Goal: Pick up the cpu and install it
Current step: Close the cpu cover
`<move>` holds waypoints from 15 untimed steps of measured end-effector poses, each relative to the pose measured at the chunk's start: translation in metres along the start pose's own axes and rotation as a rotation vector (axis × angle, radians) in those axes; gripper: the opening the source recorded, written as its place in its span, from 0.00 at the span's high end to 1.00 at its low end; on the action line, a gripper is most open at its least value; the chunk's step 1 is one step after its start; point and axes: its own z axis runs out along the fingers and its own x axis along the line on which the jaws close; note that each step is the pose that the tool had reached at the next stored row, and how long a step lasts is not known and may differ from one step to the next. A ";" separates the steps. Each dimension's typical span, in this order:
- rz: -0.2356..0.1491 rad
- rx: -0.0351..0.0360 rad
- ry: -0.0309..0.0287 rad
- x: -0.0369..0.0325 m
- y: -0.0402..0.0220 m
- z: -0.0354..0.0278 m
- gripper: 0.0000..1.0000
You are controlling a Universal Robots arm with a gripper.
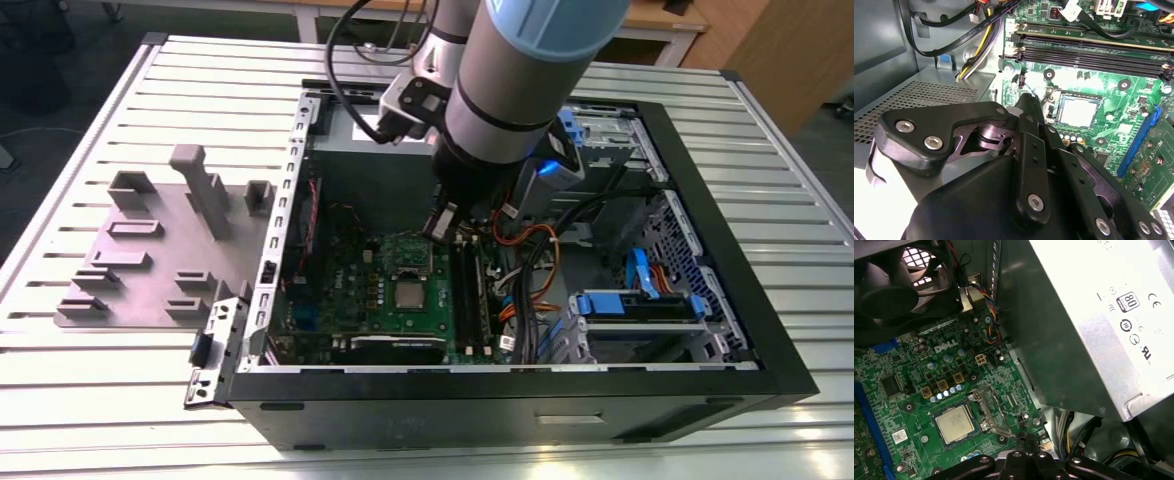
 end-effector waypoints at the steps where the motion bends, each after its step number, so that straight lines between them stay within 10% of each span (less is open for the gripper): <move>1: -0.003 -0.0004 0.0004 0.0004 0.0000 -0.0001 0.89; 15: -0.017 -0.0023 0.0028 0.0034 -0.0008 -0.0006 0.89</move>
